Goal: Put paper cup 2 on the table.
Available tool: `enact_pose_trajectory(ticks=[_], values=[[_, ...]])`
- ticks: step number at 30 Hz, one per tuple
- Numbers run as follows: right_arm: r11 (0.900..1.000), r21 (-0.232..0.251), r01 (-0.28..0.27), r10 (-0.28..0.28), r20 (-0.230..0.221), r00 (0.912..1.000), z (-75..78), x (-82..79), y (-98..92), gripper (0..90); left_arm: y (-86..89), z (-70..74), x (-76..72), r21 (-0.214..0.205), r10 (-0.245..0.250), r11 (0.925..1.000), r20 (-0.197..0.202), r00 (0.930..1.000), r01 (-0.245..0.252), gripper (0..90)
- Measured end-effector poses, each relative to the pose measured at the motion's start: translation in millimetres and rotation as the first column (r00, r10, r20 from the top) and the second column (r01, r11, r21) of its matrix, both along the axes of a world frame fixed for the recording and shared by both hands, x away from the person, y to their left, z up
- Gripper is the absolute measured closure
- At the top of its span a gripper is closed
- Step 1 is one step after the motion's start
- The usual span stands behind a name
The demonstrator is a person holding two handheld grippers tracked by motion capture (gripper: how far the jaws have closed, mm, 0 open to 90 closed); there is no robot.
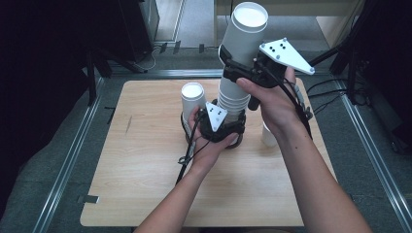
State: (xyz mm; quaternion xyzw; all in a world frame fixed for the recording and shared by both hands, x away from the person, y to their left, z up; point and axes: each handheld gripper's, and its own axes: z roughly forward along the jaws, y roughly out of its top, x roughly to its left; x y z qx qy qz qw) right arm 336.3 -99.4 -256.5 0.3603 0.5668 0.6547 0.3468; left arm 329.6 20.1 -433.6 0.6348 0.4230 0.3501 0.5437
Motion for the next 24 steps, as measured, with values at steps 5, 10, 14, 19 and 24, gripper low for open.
enact_pose_trajectory(ticks=[5,10,14,19,24], values=[[0.9999,0.009,0.006,-0.006,0.016,0.9999,5.3,-7.8,-8.0,13.9,0.3,0.3,-0.2,0.001,-0.001,1.0,-0.001,1.0,0.001,9.1],[0.9996,0.022,0.015,-0.016,0.024,0.9996,3.7,-18.1,-17.7,13.9,0.7,0.3,0.1,-0.003,-0.003,1.0,-0.005,1.0,0.003,9.1],[0.999,0.037,0.026,-0.027,0.025,0.9993,0.2,-23.8,-28.0,13.9,0.9,0.7,-0.3,-0.001,-0.003,1.0,-0.007,1.0,0.003,9.3],[0.9986,0.017,0.051,-0.051,0.031,0.9982,-6.3,-29.1,-39.2,13.9,1.7,1.9,-2.1,0.015,-0.006,0.9999,-0.004,1.0,0.006,10.1],[0.9982,0.008,0.059,-0.059,0.04,0.9974,-12.7,-37.8,-48.4,13.7,4.2,4.3,-6.0,-0.003,-0.014,0.9999,0.006,0.9999,0.014,10.2]])
